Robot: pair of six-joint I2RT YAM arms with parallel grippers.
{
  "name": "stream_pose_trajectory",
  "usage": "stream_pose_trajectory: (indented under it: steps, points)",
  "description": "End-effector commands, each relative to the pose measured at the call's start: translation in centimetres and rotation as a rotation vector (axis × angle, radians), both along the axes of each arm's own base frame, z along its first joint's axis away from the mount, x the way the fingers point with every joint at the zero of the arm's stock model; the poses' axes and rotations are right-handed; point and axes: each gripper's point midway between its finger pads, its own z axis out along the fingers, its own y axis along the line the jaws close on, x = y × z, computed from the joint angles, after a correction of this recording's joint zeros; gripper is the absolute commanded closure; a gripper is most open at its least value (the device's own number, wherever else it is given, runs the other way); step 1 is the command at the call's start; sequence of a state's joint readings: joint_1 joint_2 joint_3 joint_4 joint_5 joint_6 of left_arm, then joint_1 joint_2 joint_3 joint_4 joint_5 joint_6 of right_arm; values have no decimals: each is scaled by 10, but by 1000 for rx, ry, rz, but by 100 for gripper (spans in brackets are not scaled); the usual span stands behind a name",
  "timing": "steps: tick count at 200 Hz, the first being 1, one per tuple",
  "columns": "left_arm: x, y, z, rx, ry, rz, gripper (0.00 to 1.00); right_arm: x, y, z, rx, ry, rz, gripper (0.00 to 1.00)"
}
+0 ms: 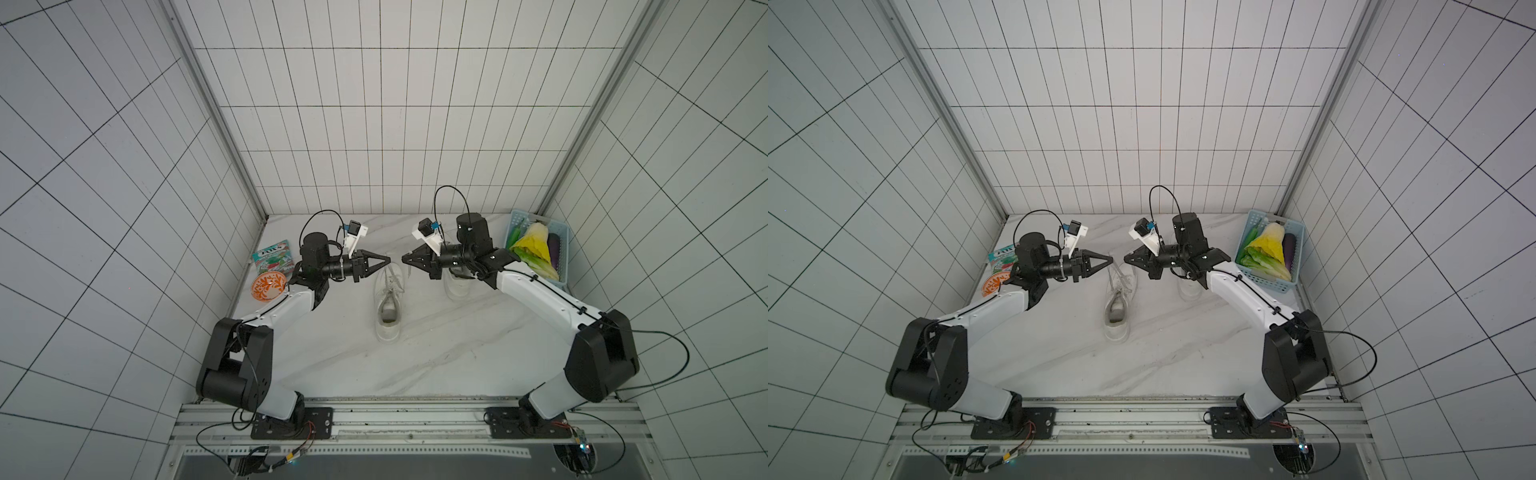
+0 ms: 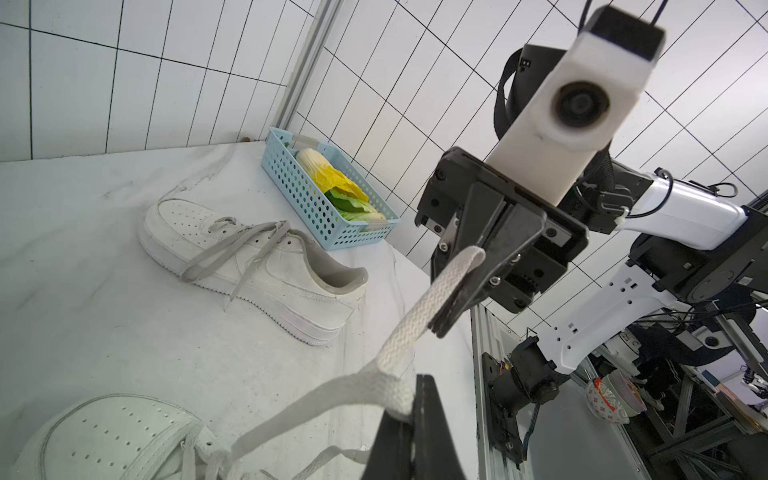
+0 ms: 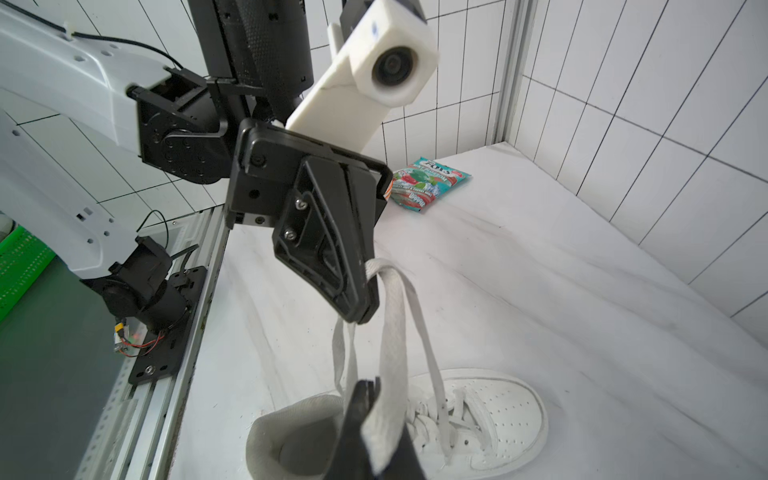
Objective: Tie the shoes
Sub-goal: Cross the shoelace with the shoelace.
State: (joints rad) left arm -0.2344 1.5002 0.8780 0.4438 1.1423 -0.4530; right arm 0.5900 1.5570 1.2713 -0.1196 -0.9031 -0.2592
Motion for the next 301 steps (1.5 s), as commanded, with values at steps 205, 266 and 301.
stream_pose_trajectory:
  steps: [205, 266, 301]
  points:
    - [9, 1, 0, 0, 8, 29, 100, -17, 33, -50, -123, -263, -90, 100]
    - [18, 1, -5, 1, 40, 50, 100, -11, 39, -74, -206, -358, -96, 100]
    - [25, 0, -8, 0, 64, 57, 100, -4, 40, -75, -217, -405, -111, 100]
